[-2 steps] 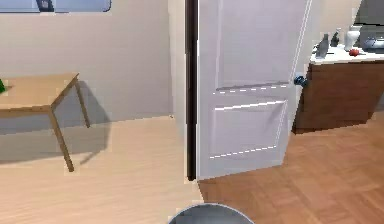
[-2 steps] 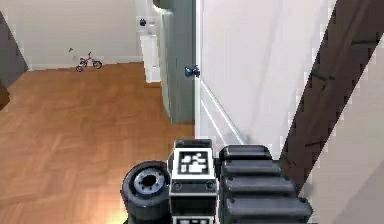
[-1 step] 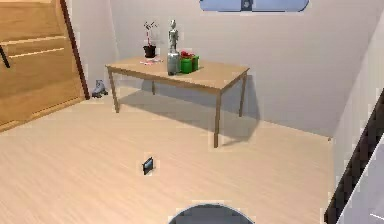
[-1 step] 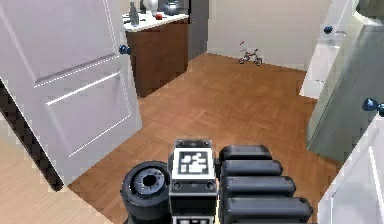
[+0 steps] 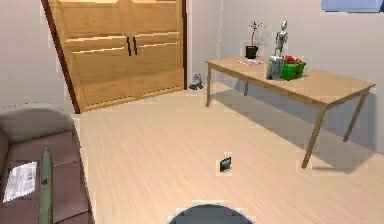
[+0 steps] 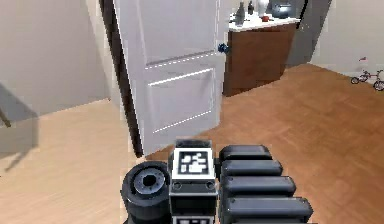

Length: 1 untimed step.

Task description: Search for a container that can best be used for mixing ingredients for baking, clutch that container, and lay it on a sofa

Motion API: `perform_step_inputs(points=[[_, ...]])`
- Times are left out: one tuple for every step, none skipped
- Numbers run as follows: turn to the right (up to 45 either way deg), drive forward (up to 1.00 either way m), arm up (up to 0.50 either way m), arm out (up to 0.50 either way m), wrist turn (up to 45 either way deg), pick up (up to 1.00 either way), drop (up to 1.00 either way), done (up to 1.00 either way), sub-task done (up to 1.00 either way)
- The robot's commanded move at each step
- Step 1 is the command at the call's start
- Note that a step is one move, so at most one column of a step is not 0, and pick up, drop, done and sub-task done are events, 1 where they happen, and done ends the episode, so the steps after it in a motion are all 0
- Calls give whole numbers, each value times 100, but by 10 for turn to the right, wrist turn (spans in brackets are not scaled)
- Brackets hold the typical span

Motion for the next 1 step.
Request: perform_step_inputs(points=[[0,35,0,0,0,0,0,0,0]])
